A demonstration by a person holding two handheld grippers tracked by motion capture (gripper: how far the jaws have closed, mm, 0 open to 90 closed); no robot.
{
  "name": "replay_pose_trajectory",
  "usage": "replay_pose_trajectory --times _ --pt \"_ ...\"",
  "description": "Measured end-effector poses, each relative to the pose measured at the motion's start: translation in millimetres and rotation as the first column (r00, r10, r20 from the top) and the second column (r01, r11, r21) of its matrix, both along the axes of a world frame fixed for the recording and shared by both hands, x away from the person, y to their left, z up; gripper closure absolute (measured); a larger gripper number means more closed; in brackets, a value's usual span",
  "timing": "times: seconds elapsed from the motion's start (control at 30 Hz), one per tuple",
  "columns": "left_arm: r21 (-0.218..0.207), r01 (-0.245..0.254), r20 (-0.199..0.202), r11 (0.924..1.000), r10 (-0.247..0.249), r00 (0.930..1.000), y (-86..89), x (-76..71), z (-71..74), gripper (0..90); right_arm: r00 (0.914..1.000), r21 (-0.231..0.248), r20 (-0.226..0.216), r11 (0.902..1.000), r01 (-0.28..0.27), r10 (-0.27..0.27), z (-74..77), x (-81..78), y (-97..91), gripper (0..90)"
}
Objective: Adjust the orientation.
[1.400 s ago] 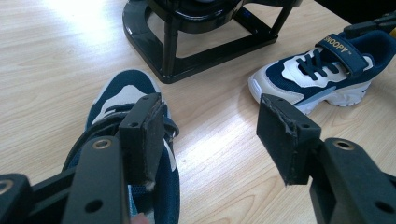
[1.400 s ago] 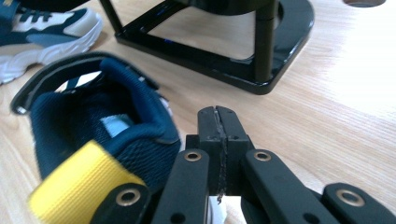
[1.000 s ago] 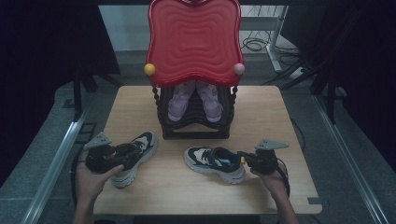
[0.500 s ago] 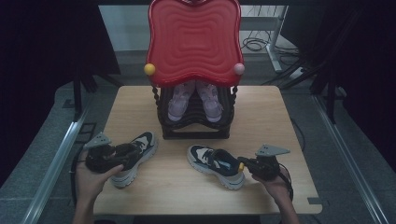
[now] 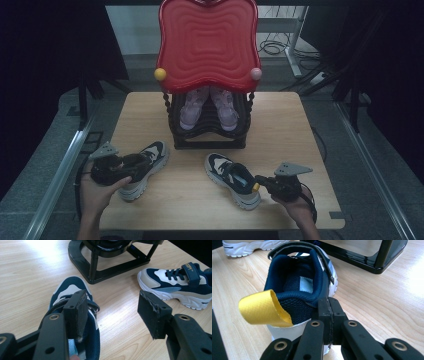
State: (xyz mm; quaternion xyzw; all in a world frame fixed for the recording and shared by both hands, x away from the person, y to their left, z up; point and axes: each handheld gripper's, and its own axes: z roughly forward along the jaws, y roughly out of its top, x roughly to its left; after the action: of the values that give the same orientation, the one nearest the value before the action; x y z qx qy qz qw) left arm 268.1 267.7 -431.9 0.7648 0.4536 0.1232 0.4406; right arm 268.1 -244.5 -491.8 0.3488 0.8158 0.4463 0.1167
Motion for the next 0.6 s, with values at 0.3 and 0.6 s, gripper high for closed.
replay_pose_trajectory --times 0.3,0.6 --pt "0.002 0.002 0.001 1.0000 -0.002 1.0000 -0.6 0.1 -0.2 41.1 1.0000 0.004 -0.001 1.0000 -0.008 0.008 -0.1 -7.5 0.9 89.7" --pt "0.000 -0.004 0.002 1.0000 0.004 1.0000 1.5 -0.1 0.1 41.1 0.9989 0.030 0.025 0.9988 0.040 -0.040 2.9 -6.1 -3.5 89.5"
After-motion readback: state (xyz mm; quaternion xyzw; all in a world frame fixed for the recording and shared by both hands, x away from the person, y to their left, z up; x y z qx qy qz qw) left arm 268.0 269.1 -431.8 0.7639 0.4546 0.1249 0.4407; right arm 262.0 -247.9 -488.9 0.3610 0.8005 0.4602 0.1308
